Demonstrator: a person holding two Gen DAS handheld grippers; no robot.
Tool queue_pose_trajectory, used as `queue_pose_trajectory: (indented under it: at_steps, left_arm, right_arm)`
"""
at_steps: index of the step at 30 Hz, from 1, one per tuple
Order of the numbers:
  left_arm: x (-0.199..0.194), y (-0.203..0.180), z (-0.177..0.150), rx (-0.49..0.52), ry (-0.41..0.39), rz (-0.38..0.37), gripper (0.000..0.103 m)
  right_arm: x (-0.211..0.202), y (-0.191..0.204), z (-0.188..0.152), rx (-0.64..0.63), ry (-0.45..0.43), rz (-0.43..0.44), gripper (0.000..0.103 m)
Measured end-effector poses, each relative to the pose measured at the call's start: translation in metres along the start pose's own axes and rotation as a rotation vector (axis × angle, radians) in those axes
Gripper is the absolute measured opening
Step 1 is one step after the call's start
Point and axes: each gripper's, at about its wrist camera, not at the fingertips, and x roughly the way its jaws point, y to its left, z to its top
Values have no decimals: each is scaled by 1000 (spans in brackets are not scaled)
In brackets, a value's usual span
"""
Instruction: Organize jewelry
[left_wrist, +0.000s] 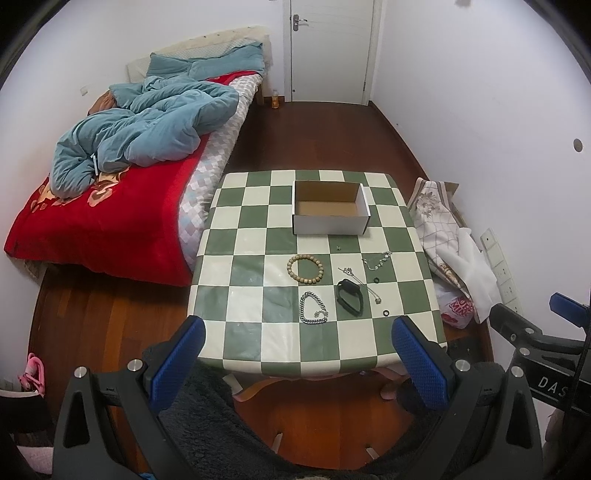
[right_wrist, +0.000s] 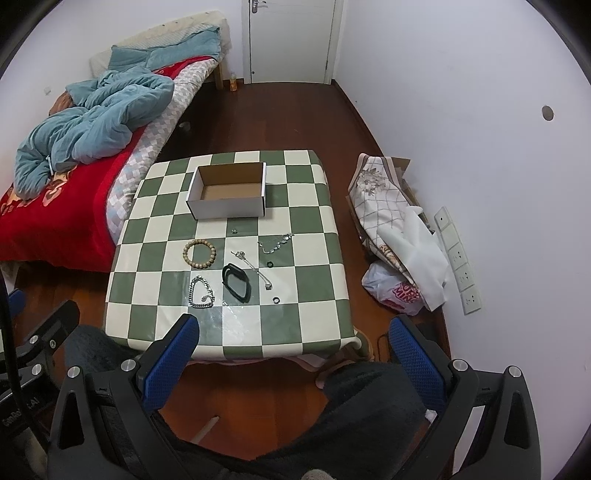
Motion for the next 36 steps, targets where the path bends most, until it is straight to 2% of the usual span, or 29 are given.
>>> queue_pose_trajectory:
  at_steps: [36]
  left_arm:
    - [-2, -11, 3, 8, -15, 1, 103]
  right_arm:
    - [-6, -5, 2, -3, -7, -3, 103]
